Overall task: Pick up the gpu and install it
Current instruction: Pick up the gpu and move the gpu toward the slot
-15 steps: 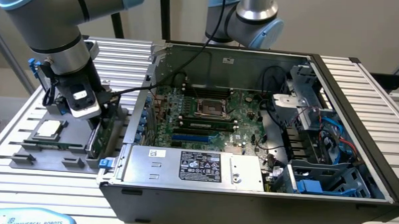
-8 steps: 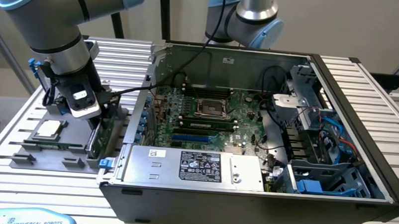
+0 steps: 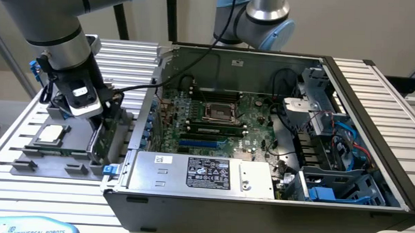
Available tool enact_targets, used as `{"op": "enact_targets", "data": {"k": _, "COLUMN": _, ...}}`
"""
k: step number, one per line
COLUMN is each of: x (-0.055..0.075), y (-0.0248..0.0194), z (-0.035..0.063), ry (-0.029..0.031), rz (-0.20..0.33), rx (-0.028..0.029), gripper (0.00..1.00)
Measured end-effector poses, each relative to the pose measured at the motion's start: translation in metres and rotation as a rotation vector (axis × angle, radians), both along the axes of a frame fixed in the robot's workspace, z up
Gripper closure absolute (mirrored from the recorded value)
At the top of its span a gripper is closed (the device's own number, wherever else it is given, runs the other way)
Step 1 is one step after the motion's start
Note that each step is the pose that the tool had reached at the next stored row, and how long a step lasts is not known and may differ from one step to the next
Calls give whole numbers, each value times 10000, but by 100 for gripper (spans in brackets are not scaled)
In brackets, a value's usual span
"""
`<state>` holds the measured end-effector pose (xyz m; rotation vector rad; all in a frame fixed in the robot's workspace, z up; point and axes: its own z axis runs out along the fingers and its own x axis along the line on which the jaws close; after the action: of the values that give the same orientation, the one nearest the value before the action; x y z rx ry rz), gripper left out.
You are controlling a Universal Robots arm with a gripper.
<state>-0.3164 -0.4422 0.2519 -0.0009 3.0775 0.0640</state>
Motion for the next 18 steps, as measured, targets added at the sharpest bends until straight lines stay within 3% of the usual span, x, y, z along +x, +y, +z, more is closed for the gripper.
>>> {"op": "enact_targets", "data": {"k": 18, "x": 74, "y": 0, "z": 802, "ry": 98, "rz": 0, "rx": 1, "gripper": 73}}
